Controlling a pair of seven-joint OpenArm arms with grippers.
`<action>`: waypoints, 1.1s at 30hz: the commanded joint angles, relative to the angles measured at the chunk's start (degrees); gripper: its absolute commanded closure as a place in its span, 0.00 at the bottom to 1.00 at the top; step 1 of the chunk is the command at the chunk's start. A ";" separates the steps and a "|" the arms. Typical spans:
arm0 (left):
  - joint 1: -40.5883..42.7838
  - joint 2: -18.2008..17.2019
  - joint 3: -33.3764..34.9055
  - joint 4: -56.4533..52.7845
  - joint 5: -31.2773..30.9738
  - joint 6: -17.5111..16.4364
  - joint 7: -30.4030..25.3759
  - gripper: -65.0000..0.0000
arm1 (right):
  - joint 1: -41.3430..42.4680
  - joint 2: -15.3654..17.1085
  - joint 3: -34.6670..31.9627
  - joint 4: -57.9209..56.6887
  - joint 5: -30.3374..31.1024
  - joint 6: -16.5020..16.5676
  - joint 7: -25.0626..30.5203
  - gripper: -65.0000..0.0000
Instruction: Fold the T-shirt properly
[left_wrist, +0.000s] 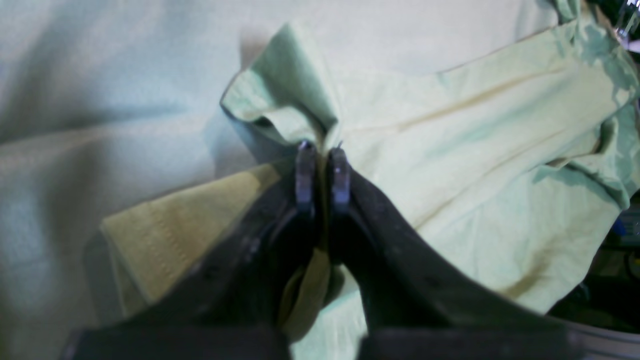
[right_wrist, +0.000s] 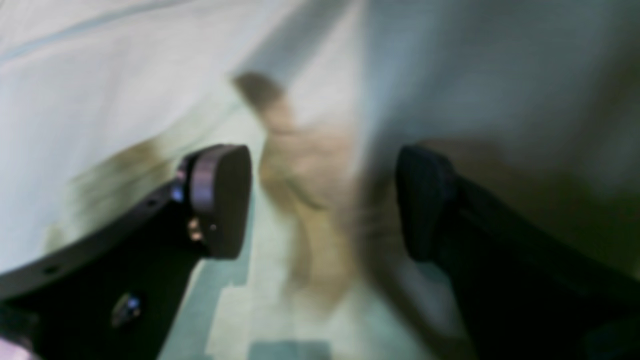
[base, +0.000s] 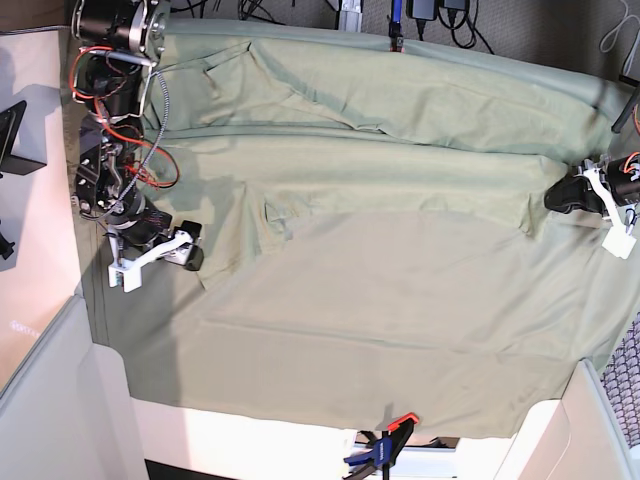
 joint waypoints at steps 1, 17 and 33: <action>-0.81 -1.29 -0.59 0.81 -1.27 -0.54 -0.90 1.00 | 0.96 -0.63 0.00 0.79 0.96 1.29 0.17 0.32; -0.79 -1.29 -0.59 0.81 -1.22 -0.54 -1.05 1.00 | 0.96 -4.44 -2.56 3.02 0.24 1.42 -1.46 0.93; -0.74 -3.93 -0.59 0.81 -10.21 -0.54 6.34 1.00 | -20.81 -0.09 -2.56 49.37 16.33 1.66 -24.70 1.00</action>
